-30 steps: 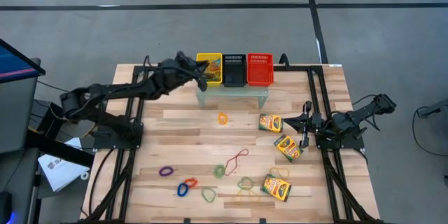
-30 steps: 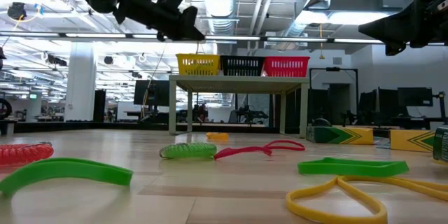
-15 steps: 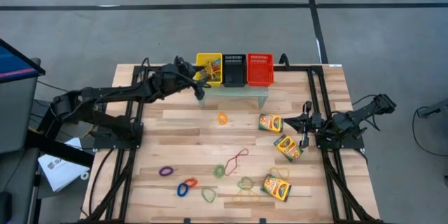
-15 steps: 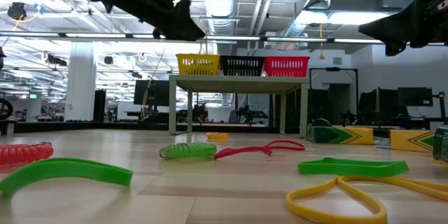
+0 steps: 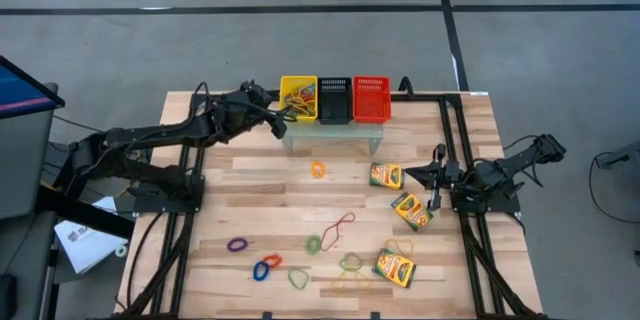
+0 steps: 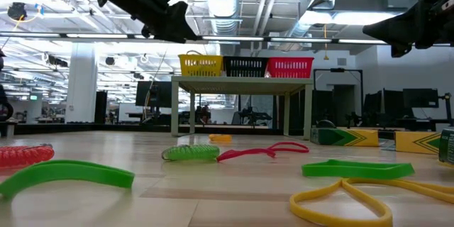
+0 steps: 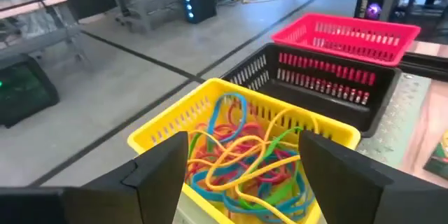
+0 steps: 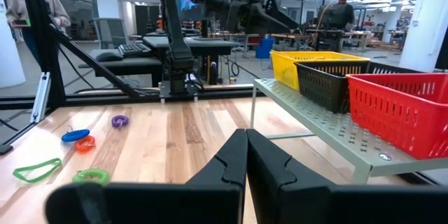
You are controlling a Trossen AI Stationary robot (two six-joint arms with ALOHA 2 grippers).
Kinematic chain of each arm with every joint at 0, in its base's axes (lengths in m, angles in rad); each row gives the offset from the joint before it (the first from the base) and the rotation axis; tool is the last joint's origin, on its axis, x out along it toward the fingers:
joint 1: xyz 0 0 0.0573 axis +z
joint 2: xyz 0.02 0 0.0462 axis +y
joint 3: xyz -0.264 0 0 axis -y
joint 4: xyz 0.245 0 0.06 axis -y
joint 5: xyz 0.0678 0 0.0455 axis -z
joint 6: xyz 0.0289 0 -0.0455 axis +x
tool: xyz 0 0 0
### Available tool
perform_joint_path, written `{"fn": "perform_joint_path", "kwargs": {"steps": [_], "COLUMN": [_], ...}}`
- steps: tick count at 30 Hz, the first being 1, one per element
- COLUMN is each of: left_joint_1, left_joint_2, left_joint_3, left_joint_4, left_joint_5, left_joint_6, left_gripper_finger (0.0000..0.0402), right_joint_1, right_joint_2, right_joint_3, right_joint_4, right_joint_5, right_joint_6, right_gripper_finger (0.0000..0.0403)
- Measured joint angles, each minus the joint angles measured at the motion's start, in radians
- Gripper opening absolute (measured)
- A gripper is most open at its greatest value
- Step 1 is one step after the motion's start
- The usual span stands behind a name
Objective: Pick & Place Office Desk Supplies
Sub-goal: Put the big red rubber band into the yellow bin on the shelf
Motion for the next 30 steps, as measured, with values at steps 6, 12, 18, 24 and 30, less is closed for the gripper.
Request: {"fn": "perform_joint_path", "kwargs": {"steps": [6, 12, 18, 24, 30], "left_joint_1": [-0.091, -0.318, -0.561, -0.676, -0.689], "left_joint_2": [0.000, 0.016, 0.118, 0.297, 0.497], "left_joint_3": [0.000, 0.000, 0.000, 0.000, 0.000], "left_joint_4": [0.000, 0.013, 0.135, 0.359, 0.509], "left_joint_5": [0.182, 0.231, 0.116, 0.033, 0.004], "left_joint_6": [-0.003, -0.073, -0.099, -0.106, -0.169], "left_gripper_finger": [0.0269, 0.0269, 0.0265, 0.0260, 0.0260], "right_joint_1": [0.000, 0.000, 0.000, 0.000, 0.000], "right_joint_2": [0.000, 0.000, 0.000, 0.000, 0.000], "right_joint_3": [0.000, 0.000, 0.000, 0.000, 0.000], "right_joint_4": [0.000, 0.000, 0.000, 0.000, 0.000], "right_joint_5": [0.000, 0.000, 0.001, 0.000, 0.000], "right_joint_6": [0.016, 0.008, 0.008, 0.013, 0.032], "right_gripper_finger": [0.0004, 0.0004, 0.0004, 0.0004, 0.0004]}}
